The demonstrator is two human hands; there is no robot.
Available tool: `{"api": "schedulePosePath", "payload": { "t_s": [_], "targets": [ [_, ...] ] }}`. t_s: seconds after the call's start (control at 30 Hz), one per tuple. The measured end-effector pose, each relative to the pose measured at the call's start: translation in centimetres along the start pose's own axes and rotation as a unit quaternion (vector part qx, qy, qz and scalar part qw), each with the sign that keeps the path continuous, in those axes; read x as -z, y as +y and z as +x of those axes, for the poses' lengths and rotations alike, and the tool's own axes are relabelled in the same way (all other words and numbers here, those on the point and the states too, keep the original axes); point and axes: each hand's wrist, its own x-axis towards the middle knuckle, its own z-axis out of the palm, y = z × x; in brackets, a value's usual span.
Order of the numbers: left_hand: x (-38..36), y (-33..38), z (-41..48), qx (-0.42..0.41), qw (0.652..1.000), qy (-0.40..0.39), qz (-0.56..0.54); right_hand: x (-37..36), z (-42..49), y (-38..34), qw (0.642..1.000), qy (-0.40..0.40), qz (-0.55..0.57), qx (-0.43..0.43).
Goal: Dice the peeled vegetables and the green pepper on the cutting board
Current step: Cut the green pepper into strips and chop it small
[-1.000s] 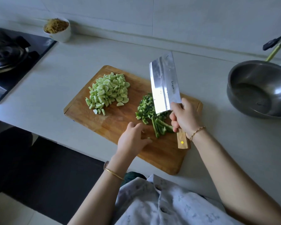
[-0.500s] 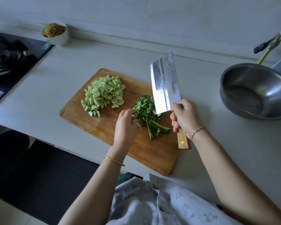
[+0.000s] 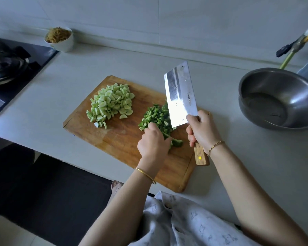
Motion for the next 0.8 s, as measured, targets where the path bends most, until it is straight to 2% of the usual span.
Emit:
{"api": "schedulePosePath", "payload": {
  "t_s": [0.23, 0.43, 0.6, 0.8],
  "targets": [
    [-0.6, -0.4, -0.3, 0.036, 0.995, -0.005, -0.091, 0.1, 0.0, 0.2, 1.0, 0.004, -0.007, 0.0],
    [-0.8, -0.9, -0.3, 0.008, 0.982, -0.01, -0.191, -0.2, -0.6, 0.1, 1.0, -0.004, -0.016, -0.003],
    [-1.1, -1.3, -0.2, -0.005, 0.978, -0.006, -0.21, -0.4, -0.9, 0.0, 1.0, -0.004, -0.024, -0.001],
    [1.8, -3.5, 0.9, 0.012, 0.958, -0.037, -0.285, -0.9, -1.2, -0.3, 1.0, -0.008, -0.026, 0.01]
  ]
}}
